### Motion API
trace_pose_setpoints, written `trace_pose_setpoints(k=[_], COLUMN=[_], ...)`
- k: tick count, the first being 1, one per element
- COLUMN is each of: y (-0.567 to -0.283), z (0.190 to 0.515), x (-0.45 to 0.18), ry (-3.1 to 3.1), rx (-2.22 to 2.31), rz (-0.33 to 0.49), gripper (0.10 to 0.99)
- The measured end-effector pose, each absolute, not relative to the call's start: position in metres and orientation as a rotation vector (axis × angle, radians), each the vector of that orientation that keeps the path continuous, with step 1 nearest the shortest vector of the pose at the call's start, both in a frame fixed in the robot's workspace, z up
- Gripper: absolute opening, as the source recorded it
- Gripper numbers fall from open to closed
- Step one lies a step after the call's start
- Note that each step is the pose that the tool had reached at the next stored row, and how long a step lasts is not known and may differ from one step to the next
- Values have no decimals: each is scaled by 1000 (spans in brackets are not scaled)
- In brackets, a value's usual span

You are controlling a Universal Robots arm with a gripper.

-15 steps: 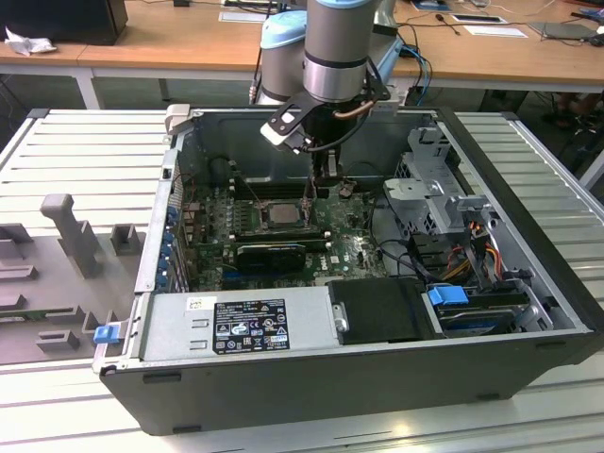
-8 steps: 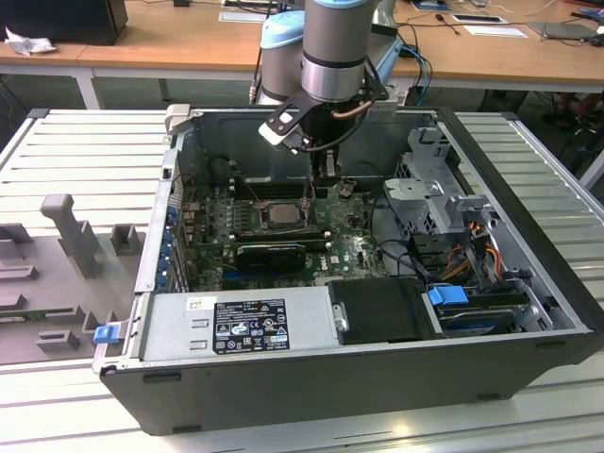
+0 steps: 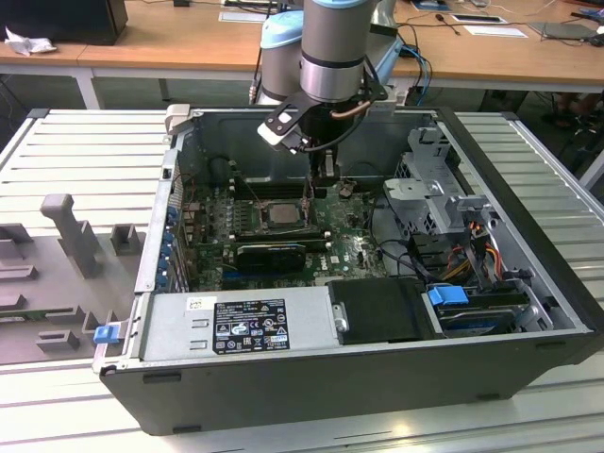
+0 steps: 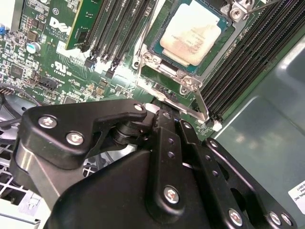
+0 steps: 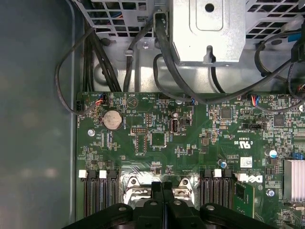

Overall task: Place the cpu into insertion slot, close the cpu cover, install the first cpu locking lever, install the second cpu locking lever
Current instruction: 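Close the cpu cover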

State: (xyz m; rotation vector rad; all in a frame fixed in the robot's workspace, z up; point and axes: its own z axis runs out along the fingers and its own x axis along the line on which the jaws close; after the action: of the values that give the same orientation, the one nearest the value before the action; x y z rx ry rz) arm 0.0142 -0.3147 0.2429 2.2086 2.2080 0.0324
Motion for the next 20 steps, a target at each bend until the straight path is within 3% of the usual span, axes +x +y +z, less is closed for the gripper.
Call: trace_pose_setpoints(k=[20], y=[-315], z=[243], x=[10], ry=[2208], rx=[2209], rz=[32], gripper=[106])
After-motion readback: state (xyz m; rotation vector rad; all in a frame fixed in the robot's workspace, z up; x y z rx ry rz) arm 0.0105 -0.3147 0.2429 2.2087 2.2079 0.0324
